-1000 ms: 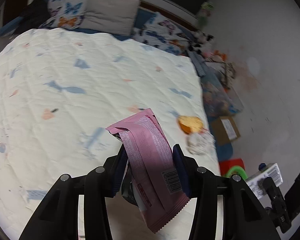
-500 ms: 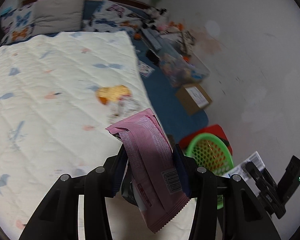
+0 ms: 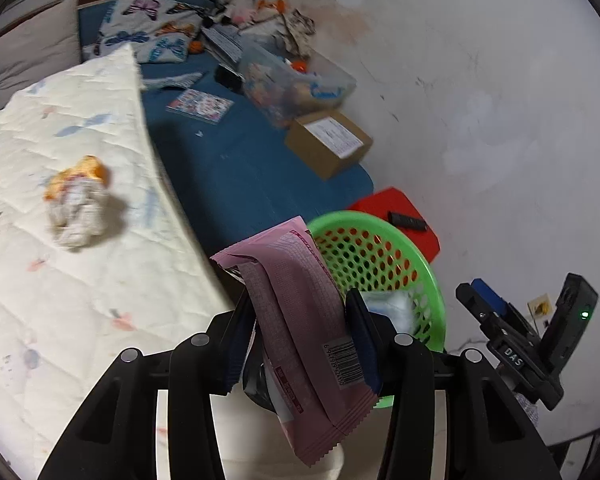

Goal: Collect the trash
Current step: 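Carry the carton and pink wrapper to the wastebasket and release both, then move both tools back over the bed toward the tissue and bread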

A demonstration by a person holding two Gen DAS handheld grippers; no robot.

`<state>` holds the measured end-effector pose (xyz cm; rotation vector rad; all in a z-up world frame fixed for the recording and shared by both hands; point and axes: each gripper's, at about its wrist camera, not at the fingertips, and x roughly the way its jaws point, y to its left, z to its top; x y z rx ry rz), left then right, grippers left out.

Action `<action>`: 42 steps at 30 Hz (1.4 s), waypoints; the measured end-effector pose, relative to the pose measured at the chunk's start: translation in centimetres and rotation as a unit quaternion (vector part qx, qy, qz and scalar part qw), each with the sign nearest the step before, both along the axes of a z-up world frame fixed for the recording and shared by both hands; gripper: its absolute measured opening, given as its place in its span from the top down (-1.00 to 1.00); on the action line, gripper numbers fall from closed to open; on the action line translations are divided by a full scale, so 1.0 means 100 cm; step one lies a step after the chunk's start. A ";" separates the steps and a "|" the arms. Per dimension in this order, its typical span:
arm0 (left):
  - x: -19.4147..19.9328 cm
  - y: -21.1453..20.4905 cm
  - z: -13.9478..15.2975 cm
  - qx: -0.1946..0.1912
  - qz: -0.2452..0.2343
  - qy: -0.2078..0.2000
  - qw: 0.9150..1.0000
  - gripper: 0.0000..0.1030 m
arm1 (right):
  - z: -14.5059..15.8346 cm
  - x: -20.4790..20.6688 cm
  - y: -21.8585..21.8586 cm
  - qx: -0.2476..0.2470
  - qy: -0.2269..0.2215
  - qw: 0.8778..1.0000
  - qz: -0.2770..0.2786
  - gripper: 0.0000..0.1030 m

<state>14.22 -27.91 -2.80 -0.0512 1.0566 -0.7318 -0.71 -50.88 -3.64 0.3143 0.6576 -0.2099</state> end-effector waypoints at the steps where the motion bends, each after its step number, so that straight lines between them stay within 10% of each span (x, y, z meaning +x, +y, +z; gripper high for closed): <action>1: 0.000 -0.005 -0.003 0.002 -0.005 0.003 1.000 0.13 | 0.001 -0.004 -0.002 -0.001 -0.002 1.000 -0.001 -0.45; 14: -0.004 -0.073 -0.027 0.032 -0.051 0.018 0.998 0.09 | 0.005 -0.024 -0.008 0.005 -0.018 1.000 -0.004 -0.57; 22: -0.004 -0.074 -0.031 0.021 -0.062 0.025 0.998 -0.29 | 0.004 -0.031 -0.008 0.012 -0.022 1.000 -0.005 -0.60; 42: 0.012 0.048 -0.020 0.020 0.038 0.002 0.999 -0.29 | 0.016 0.011 0.052 0.008 -0.025 0.997 0.075 -0.62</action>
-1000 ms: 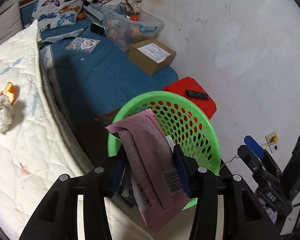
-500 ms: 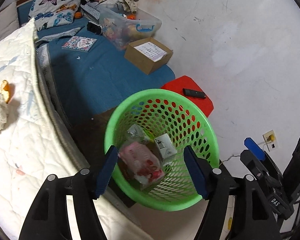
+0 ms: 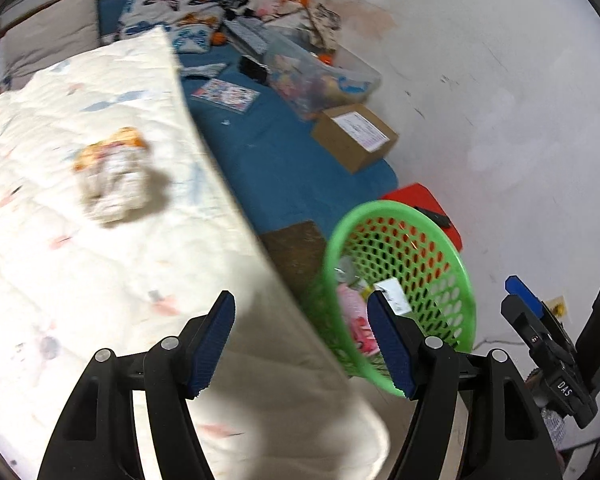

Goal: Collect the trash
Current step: 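Move both tools back over the bed toward the tissue and bread, then grasp the crumpled white tissue with the right tool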

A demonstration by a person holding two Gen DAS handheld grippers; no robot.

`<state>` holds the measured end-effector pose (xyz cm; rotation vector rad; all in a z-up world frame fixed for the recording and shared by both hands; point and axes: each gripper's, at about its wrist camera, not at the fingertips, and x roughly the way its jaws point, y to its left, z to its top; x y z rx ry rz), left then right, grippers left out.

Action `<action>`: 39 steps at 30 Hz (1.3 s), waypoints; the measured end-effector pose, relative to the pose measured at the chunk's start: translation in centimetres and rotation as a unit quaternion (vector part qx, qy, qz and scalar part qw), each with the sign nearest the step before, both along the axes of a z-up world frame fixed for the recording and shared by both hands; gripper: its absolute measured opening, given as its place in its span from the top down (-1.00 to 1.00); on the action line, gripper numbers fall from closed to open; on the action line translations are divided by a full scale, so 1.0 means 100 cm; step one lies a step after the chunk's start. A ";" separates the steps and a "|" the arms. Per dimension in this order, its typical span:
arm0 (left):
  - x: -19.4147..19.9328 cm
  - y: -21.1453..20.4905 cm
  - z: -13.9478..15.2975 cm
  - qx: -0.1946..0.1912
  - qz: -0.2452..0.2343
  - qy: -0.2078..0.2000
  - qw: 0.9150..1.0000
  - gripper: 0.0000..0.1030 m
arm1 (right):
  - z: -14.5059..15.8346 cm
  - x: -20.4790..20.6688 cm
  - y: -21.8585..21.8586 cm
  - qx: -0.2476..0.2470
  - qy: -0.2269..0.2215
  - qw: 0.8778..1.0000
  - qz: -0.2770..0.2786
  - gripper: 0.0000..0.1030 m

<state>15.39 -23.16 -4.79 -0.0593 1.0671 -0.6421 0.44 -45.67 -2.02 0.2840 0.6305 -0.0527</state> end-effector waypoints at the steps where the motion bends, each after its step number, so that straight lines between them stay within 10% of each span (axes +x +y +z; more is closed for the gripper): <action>1: 0.001 0.009 0.001 0.000 0.009 -0.003 1.000 -0.29 | 0.000 0.003 0.005 -0.001 0.000 1.000 0.007 -0.62; 19: 0.024 0.166 0.001 -0.001 0.174 -0.013 0.985 -0.29 | 0.002 0.087 0.115 -0.021 0.014 0.989 0.143 -0.62; 39: 0.042 0.240 -0.009 0.002 0.240 -0.004 0.971 -0.29 | -0.030 0.208 0.209 -0.026 0.065 0.977 0.202 -0.62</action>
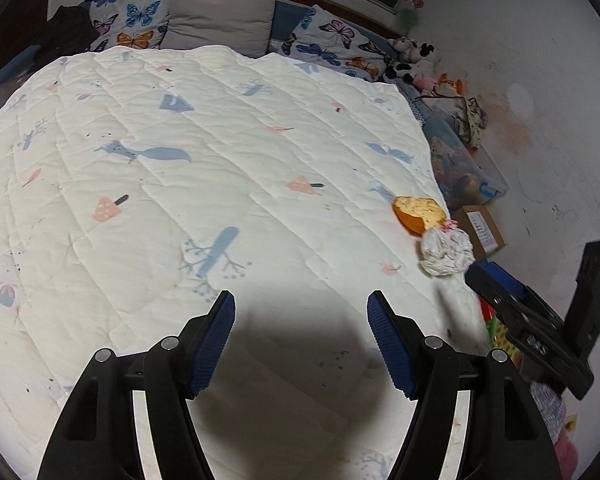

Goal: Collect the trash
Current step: 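Grasp the crumpled white tissue with the right tool, then grasp the bread slice with the left tool while the right tool holds the tissue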

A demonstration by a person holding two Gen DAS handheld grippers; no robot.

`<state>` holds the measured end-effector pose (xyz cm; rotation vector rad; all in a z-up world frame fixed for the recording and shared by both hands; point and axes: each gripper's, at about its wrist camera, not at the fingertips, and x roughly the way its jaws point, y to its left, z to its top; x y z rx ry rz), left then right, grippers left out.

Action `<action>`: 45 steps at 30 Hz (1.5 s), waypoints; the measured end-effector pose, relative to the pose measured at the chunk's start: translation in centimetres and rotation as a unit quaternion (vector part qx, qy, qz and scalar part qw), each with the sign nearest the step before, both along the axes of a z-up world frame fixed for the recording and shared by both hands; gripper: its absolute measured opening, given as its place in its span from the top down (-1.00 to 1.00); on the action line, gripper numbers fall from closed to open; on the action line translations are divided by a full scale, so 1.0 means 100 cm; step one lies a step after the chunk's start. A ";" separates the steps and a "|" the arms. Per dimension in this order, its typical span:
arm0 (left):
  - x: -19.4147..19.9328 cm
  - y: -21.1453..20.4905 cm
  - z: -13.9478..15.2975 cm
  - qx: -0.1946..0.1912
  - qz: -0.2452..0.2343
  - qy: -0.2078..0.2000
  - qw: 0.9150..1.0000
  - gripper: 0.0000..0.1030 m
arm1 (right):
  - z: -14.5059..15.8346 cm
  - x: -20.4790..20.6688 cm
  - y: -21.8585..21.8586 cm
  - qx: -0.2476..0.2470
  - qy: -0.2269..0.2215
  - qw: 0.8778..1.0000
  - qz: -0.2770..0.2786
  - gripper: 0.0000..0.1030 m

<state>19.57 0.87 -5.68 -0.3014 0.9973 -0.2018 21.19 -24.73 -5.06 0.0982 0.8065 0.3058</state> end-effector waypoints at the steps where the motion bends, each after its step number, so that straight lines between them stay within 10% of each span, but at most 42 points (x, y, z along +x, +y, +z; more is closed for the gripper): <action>1: 0.001 0.002 -0.001 0.000 0.002 0.001 1.000 -0.29 | -0.002 0.004 0.002 0.000 0.003 1.000 0.000 -0.62; 23: 0.040 -0.048 -0.010 0.035 -0.095 -0.005 0.995 -0.40 | -0.016 0.014 -0.006 0.004 0.021 1.000 0.001 -0.04; 45: 0.110 -0.161 -0.030 0.138 -0.298 -0.048 0.943 -0.58 | 0.014 -0.064 -0.081 0.015 -0.010 0.999 -0.046 -0.05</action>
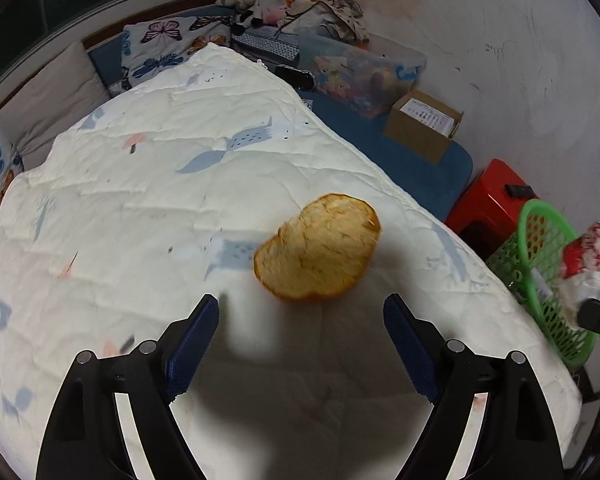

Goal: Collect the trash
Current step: 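Grasp the bread slice with the left tool while the right tool holds the tissue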

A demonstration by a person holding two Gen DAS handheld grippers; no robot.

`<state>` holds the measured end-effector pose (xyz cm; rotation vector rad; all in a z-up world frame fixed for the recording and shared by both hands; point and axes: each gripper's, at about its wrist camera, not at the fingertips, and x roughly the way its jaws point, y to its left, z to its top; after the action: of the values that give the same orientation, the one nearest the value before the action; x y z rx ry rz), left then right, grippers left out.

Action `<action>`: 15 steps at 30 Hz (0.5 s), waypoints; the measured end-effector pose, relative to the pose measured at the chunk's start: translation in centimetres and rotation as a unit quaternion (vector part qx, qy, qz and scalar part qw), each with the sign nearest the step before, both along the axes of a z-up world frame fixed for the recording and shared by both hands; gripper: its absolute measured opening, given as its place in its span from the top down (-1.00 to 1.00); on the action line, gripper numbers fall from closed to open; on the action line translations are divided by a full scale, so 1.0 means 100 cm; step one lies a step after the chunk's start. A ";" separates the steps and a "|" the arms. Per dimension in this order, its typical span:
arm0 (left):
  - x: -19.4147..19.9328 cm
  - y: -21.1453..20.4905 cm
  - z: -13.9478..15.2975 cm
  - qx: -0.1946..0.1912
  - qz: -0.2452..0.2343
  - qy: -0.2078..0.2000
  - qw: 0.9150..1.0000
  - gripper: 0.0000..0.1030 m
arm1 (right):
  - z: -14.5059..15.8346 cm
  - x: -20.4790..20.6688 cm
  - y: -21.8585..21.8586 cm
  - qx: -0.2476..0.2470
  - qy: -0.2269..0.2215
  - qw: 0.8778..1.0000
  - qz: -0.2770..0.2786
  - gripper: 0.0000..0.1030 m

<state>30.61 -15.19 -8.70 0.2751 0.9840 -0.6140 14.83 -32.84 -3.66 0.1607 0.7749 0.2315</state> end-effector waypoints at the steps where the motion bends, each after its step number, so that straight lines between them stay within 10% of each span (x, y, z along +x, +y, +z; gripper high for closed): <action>1: 0.004 -0.001 -0.002 0.000 -0.001 0.002 1.000 -0.58 | 0.000 -0.001 -0.002 0.001 0.001 1.000 -0.002 -0.05; 15: 0.015 -0.009 -0.009 -0.006 -0.046 -0.011 0.999 -0.56 | -0.015 -0.009 -0.020 0.009 0.024 0.999 -0.036 -0.05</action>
<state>32.11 -16.10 -9.57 0.3173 0.9495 -0.6999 13.97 -34.81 -5.15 0.2120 0.8129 0.1662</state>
